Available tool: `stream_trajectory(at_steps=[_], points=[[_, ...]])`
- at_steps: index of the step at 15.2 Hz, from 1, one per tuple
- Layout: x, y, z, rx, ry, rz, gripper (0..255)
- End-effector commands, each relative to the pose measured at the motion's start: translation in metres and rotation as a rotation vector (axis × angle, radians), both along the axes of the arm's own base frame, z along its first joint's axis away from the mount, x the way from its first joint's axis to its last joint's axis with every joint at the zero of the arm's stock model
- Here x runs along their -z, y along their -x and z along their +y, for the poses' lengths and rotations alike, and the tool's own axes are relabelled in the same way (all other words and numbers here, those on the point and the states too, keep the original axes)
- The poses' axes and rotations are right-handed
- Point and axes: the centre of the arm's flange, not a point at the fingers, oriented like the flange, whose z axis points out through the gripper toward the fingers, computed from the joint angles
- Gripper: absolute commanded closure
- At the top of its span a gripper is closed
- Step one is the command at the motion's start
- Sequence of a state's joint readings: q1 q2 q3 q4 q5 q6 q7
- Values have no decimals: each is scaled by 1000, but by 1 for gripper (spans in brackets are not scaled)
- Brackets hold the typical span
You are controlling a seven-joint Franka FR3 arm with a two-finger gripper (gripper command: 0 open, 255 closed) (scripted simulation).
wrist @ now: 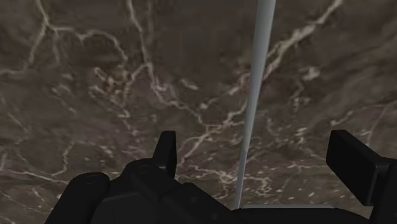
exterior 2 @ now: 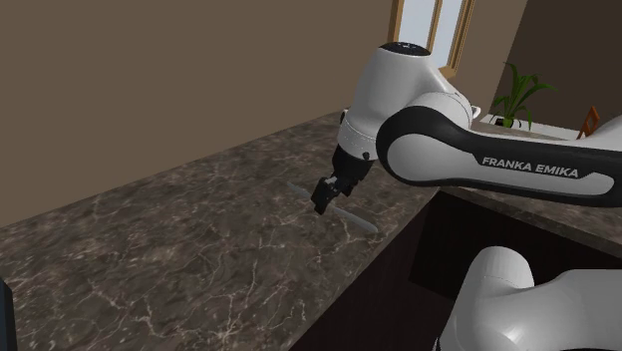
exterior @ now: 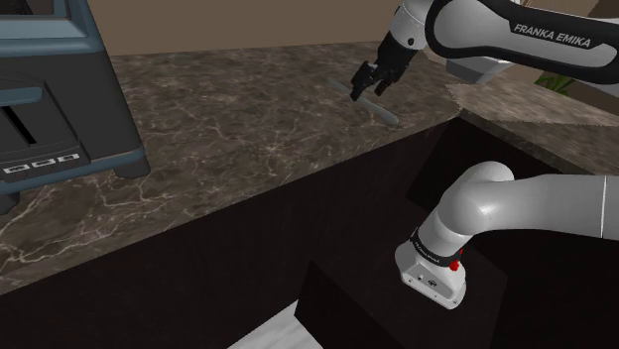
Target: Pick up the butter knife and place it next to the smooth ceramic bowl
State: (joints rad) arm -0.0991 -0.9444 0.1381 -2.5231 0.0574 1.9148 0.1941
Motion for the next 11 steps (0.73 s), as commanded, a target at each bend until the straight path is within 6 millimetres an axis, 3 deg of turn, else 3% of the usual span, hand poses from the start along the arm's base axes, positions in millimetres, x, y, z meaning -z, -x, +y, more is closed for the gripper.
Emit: stream_trajectory(at_steps=[1, 2, 3, 11], points=[[0, 0, 0, 0, 0, 0, 0], [0, 0, 0, 0, 0, 0, 0], [0, 0, 0, 0, 0, 0, 255], [0, 0, 0, 0, 0, 0, 255]])
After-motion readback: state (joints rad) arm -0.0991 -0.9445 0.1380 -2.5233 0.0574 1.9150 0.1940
